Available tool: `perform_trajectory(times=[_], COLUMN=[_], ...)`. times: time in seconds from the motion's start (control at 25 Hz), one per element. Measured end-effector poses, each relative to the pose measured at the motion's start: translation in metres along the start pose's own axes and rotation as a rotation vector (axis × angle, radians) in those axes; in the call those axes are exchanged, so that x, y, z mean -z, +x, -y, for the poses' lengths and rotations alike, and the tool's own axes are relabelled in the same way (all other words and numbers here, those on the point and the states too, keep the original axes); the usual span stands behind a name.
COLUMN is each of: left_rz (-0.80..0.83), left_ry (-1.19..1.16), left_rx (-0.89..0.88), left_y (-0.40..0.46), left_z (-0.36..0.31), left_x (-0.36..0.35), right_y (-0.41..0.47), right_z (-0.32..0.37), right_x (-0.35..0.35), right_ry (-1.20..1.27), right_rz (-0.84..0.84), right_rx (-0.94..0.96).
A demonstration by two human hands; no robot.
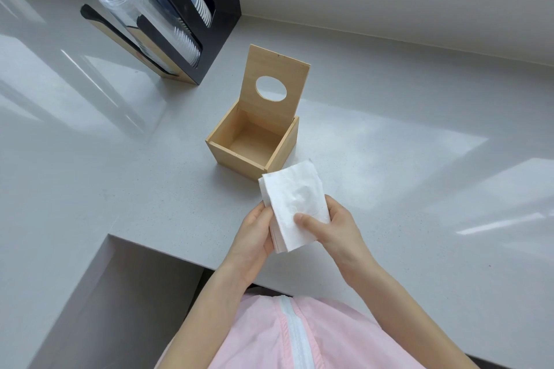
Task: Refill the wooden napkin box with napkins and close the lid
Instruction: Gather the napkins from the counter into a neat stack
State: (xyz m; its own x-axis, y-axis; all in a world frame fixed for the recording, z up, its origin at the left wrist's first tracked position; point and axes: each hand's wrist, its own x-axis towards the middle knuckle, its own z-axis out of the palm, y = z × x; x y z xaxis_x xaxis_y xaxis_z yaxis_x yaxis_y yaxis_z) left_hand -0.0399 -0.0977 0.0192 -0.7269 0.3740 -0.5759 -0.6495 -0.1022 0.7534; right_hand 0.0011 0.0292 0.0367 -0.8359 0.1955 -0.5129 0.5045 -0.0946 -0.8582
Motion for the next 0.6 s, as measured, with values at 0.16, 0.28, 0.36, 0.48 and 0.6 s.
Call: perform_trajectory(times=[0.16, 0.28, 0.36, 0.48, 0.6], left_rz=[0.019, 0.041, 0.048, 0.077, 0.110], left_ry=[-0.023, -0.102, -0.084, -0.062, -0.094], left_rx=[-0.001, 0.015, 0.006, -0.007, -0.010], left_y=[-0.0015, -0.0020, -0.0023, -0.0041, -0.0062], left_z=[-0.0009, -0.0019, -0.0007, 0.0006, -0.0006], left_x=[0.0010, 0.0001, 0.0021, 0.0061, 0.0085], right_y=[-0.0053, -0.0058, -0.0068, -0.0089, -0.0111], right_z=[-0.0035, -0.0049, -0.0055, -0.0043, -0.0024], right_x=[-0.0066, -0.0075, -0.0080, -0.0094, -0.0092], right_ry=[-0.173, -0.242, -0.267, -0.288, -0.298], right_rz=[-0.097, -0.141, -0.145, -0.149, -0.156], right_rx=[0.060, 0.081, 0.083, 0.081, 0.077])
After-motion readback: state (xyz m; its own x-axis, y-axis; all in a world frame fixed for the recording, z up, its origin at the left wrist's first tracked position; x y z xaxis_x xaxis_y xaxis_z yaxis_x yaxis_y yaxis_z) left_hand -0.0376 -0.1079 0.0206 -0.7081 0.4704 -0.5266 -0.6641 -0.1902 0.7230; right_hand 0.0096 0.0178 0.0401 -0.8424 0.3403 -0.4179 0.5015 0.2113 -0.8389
